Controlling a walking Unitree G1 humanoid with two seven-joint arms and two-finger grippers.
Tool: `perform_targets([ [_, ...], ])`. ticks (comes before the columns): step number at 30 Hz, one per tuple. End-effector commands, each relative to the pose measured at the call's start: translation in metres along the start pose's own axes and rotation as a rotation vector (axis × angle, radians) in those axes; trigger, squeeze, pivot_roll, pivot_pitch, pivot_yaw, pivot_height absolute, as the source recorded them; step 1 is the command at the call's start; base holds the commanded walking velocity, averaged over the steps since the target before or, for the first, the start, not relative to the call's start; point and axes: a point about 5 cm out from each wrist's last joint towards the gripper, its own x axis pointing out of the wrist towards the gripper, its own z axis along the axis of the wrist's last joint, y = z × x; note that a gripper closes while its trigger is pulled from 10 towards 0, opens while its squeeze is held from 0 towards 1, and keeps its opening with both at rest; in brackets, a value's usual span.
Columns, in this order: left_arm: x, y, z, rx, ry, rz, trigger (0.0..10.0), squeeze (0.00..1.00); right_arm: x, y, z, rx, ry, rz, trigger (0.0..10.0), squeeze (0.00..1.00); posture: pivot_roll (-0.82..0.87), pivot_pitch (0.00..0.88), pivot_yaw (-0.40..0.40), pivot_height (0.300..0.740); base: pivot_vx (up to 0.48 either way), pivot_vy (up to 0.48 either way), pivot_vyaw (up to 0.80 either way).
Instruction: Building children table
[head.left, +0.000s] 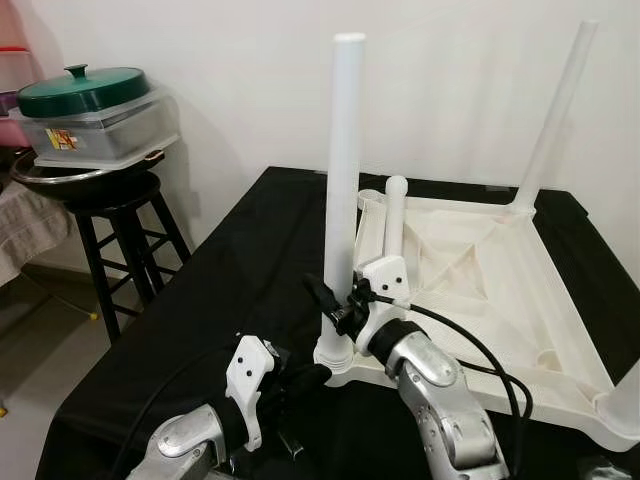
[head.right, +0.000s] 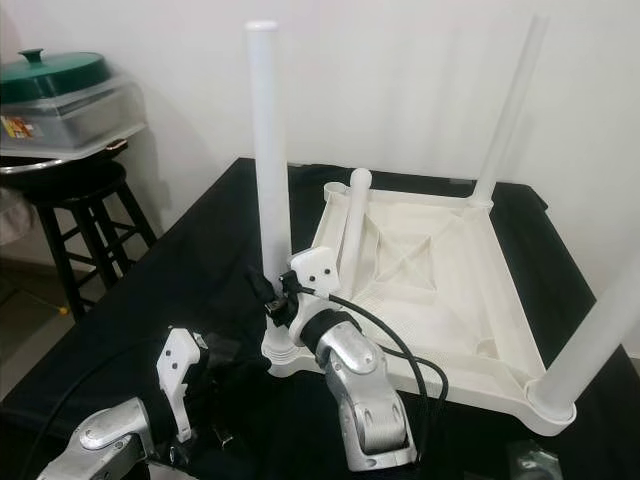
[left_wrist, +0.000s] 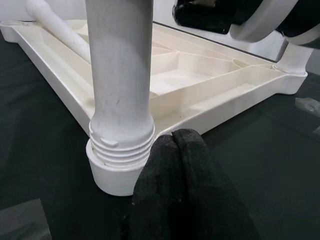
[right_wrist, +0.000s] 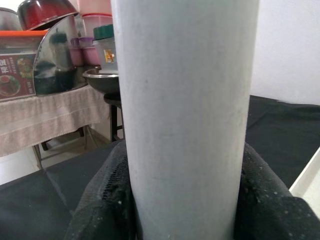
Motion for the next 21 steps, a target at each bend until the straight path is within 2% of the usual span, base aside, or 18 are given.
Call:
perform_targets([
  [1, -0.002, 0.003, 0.0, 0.004, 0.006, 0.015, 10.0, 0.0, -0.008, -0.005, -0.026, 0.054, 0.144, -0.067, 10.0, 0.95, -0.02, 0.0, 0.012, 0.74, 0.0, 0.0, 0.0],
  [2, -0.002, 0.003, 0.0, 0.002, 0.007, 0.013, 10.0, 0.0, -0.009, -0.002, -0.024, 0.082, 0.136, -0.029, 10.0, 1.0, -0.02, 0.0, 0.013, 0.74, 0.0, 0.0, 0.0],
  [5, -0.002, 0.003, 0.0, 0.001, 0.007, 0.012, 10.0, 0.0, -0.009, -0.002, -0.023, 0.095, 0.125, -0.025, 10.0, 1.0, -0.02, 0.0, 0.013, 0.74, 0.0, 0.0, 0.0],
  [11, -0.004, 0.007, 0.003, -0.005, -0.032, 0.077, 10.0, 0.0, -0.016, -0.014, -0.019, 0.098, 0.071, -0.072, 10.0, 1.0, -0.03, 0.0, 0.016, 0.74, 0.0, 0.0, 0.0],
  [14, -0.012, 0.018, 0.007, 0.001, -0.078, 0.254, 10.0, 0.0, -0.036, -0.034, -0.02, 0.026, 0.076, -0.124, 10.0, 1.0, -0.04, 0.0, 0.021, 0.74, 0.0, 0.0, 0.0],
  [16, -0.012, 0.019, 0.007, 0.002, -0.079, 0.262, 10.0, 0.0, -0.037, -0.034, -0.02, 0.025, 0.081, -0.126, 10.0, 1.0, -0.04, 0.0, 0.021, 0.74, 0.0, 0.0, 0.0],
  [17, -0.018, 0.026, 0.006, -0.018, -0.083, 0.346, 10.0, 0.0, -0.05, -0.04, -0.022, -0.038, 0.109, -0.153, 10.0, 1.0, -0.05, 0.0, 0.026, 0.74, 0.0, 0.0, 0.0],
  [20, -0.021, 0.028, 0.006, -0.024, -0.083, 0.373, 10.0, 0.0, -0.054, -0.041, -0.022, -0.056, 0.12, -0.161, 10.0, 1.0, -0.05, 0.0, 0.026, 0.74, 0.0, 0.0, 0.0],
  [21, -0.026, 0.032, 0.004, -0.036, -0.07, 0.434, 10.0, 0.0, -0.066, -0.043, -0.028, -0.044, 0.151, -0.194, 10.0, 0.0, -0.04, 0.0, 0.022, 0.74, 0.0, 0.0, 0.0],
])
